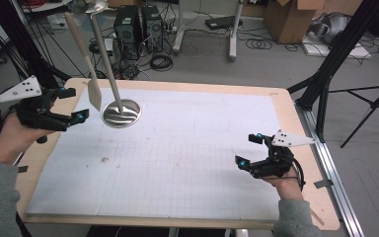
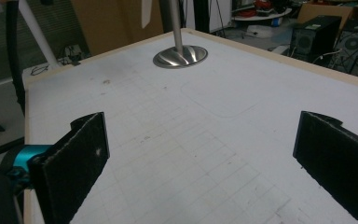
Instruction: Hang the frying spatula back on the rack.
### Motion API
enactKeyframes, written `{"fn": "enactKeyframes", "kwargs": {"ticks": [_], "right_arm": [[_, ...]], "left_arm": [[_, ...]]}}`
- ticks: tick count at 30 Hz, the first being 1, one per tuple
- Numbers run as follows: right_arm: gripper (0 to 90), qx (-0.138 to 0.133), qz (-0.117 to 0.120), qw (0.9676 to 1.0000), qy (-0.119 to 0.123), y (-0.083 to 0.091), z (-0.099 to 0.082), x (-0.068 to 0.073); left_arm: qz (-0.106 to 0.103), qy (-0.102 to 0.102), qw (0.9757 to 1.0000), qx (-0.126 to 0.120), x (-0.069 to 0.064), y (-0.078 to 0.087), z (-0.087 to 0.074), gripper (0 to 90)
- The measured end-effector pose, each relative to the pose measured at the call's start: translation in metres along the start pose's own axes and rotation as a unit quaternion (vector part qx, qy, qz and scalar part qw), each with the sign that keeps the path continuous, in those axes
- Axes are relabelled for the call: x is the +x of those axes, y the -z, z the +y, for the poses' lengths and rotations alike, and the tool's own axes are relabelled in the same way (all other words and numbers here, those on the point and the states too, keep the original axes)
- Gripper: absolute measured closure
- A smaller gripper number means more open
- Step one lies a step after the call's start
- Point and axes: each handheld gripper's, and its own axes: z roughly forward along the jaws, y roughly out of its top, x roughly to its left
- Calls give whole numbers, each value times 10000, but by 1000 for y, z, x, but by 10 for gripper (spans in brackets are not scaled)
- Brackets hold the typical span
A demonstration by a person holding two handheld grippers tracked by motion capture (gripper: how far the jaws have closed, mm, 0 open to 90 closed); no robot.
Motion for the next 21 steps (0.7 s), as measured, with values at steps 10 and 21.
{"fn": "enactKeyframes", "kwargs": {"ticks": [10,21], "right_arm": [[23,5,33,10000,33,-1,1,3],[24,25,78,9999,62,-5,2,2]], "left_arm": [[-173,47,9998,-28,-15,-1,-13,101],[-351,-1,9994,-66,-21,7,-31,88]]}}
